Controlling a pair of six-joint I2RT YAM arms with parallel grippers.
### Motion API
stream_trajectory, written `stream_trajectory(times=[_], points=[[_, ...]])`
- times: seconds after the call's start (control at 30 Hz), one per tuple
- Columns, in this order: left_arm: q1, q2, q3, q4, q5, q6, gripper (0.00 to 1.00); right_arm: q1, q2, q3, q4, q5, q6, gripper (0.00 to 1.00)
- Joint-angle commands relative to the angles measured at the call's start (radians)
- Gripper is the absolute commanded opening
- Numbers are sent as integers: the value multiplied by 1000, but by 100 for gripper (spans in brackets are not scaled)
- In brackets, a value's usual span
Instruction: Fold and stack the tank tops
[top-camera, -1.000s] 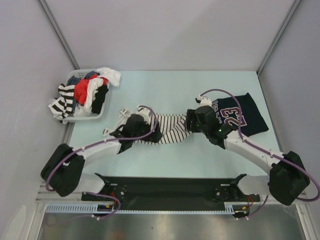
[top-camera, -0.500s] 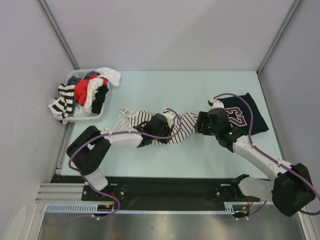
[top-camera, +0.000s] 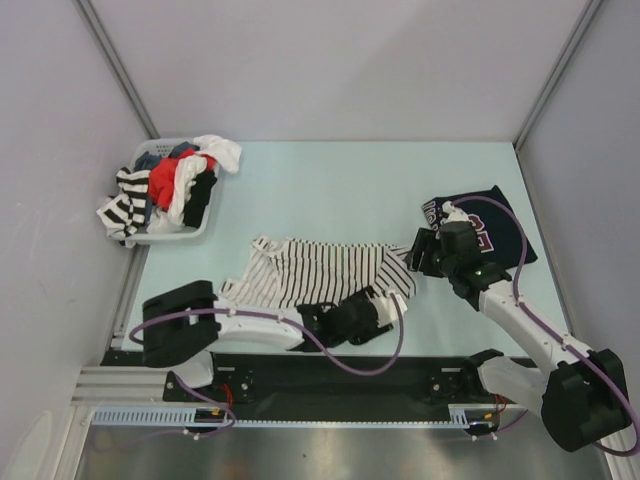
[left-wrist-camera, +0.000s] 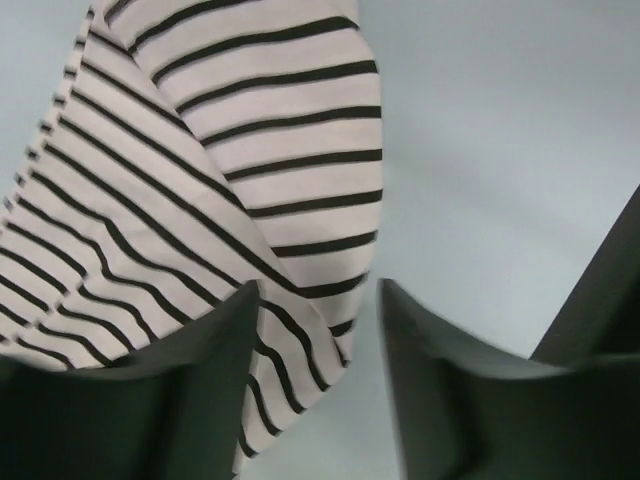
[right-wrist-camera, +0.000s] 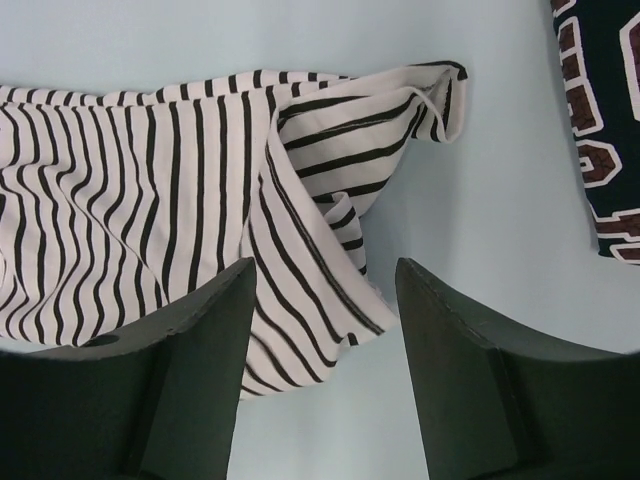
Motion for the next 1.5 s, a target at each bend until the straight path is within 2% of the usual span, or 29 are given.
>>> stream_trajectory(times=[0.0, 0.07, 0.13, 0.27, 0.3, 0.43, 0.63, 0.77, 0.97, 1.07, 1.17, 1.27, 1.37, 1.4, 1.47], points=[[-111, 100, 66, -10, -254, 147, 68, -19, -36, 5, -15, -57, -19, 64], [-144, 171, 107, -24, -308, 158, 72, -22, -36, 7, -26, -68, -19, 65], [-145, 191, 129, -56, -304, 143, 73, -23, -25, 13, -27, -91, -23, 67], [-118, 117, 87, -15, -278, 108, 77, -17, 51, 43, -41, -134, -43, 70], [-103, 55, 60, -2, -218, 94, 78, -8, 76, 51, -43, -141, -49, 70], [15, -93, -12, 16, -74, 16, 79, 15, 191, 108, -40, -149, -71, 70], [197, -216, -74, 7, 29, -136, 80, 60, 317, 206, -18, -103, -82, 70], [324, -190, -57, -53, 52, -211, 80, 92, 396, 264, -35, -42, -106, 70], [422, -110, 1, -169, 46, -280, 79, 123, 525, 367, -61, 46, -140, 69], [444, -81, 21, -214, 34, -296, 79, 127, 590, 417, -78, 41, -151, 60], [462, -61, 32, -228, 46, -305, 79, 133, 636, 447, -92, 38, -154, 59], [482, -49, 35, -229, 94, -314, 78, 142, 650, 450, -89, 38, -155, 47], [494, -32, 41, -241, 109, -316, 77, 146, 634, 442, -76, 32, -155, 25], [496, -27, 47, -246, 106, -316, 77, 146, 625, 433, -73, 30, -154, 13], [500, -10, 55, -257, 95, -322, 77, 146, 578, 416, -50, 26, -154, 3]])
